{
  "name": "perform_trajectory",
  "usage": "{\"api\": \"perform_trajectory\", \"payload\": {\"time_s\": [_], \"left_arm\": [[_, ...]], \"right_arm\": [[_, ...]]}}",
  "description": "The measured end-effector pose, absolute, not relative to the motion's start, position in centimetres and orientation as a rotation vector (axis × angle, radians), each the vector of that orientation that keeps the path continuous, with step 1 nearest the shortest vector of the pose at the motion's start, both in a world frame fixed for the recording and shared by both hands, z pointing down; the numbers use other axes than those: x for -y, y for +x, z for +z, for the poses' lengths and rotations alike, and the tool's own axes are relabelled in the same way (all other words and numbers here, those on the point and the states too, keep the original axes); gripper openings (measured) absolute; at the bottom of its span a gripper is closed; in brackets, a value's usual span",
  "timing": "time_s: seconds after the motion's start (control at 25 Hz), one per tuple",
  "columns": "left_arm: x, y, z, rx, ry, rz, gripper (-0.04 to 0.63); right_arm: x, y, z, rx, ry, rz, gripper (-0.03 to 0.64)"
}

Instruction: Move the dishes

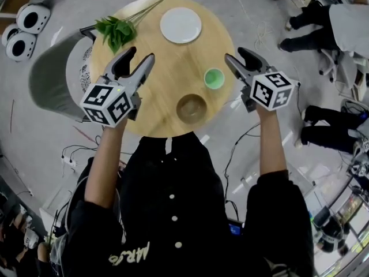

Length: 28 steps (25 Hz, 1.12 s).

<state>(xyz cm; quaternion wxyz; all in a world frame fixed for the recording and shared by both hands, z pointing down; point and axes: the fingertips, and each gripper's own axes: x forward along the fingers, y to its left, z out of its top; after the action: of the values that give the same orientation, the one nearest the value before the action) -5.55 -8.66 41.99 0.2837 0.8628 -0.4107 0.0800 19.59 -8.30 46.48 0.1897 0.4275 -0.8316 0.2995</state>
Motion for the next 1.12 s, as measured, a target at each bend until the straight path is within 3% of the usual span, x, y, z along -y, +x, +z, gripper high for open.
{"api": "perform_trajectory", "payload": {"time_s": [1.12], "left_arm": [[19.8,-0.8,58.1,0.93,2.04,0.504,0.229]], "right_arm": [[19.3,13.8,58.6,2.184,1.039,1.037,0.201]]}}
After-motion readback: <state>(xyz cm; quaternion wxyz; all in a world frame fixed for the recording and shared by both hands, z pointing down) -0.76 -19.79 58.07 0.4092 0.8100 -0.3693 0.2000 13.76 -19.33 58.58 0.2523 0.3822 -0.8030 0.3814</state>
